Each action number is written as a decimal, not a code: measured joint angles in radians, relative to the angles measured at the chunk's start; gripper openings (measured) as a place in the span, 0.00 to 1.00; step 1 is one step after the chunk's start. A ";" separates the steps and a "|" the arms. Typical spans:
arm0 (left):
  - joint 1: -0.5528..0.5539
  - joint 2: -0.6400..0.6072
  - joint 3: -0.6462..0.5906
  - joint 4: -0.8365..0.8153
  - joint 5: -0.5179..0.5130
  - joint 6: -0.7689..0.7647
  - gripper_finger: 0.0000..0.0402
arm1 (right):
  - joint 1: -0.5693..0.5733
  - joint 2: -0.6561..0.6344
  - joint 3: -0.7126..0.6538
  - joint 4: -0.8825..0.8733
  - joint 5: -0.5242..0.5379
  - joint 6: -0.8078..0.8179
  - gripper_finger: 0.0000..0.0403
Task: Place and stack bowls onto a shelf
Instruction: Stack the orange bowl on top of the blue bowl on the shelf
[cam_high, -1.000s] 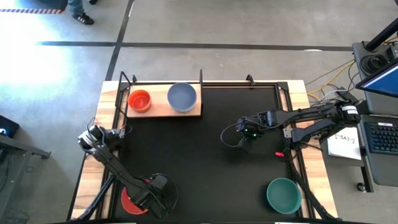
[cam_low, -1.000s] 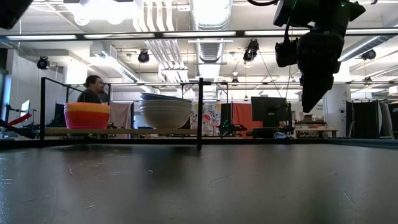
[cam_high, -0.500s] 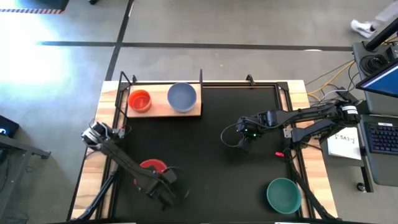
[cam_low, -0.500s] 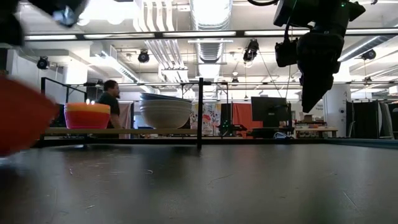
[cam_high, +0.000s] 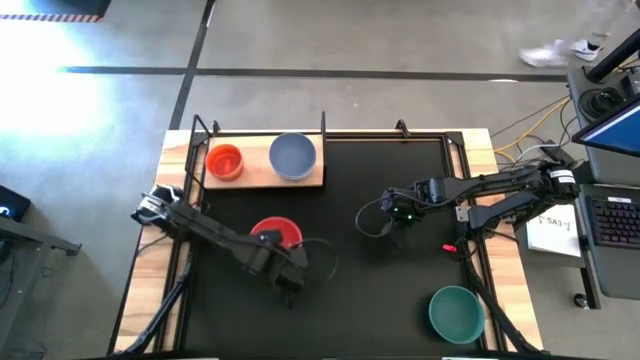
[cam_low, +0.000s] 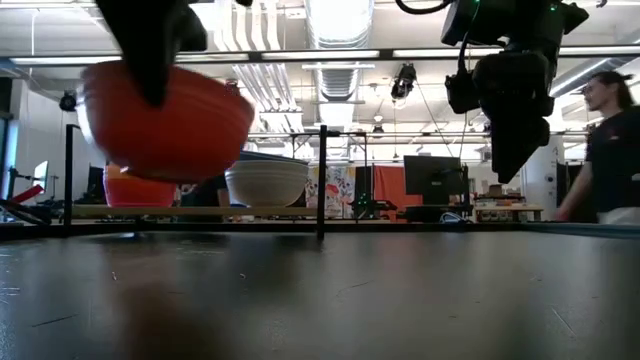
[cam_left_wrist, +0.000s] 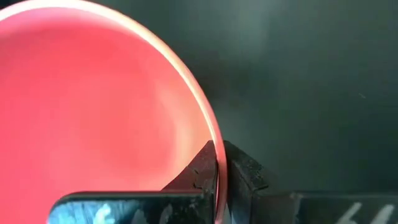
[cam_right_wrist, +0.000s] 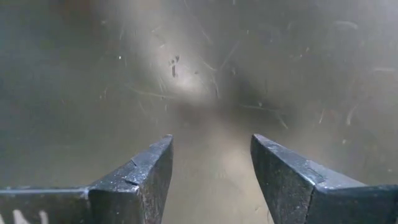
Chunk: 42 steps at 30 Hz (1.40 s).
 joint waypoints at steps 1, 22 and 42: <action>0.011 -0.010 0.001 0.000 -0.009 0.023 0.00 | 0.000 0.000 0.000 -0.003 -0.003 0.003 0.50; 0.388 -0.198 0.014 0.223 -0.202 0.631 0.00 | 0.000 0.000 0.000 0.002 -0.022 0.045 0.50; 0.722 -0.135 -0.009 0.238 -0.056 0.736 0.00 | 0.000 0.000 0.000 0.002 -0.021 -0.020 0.50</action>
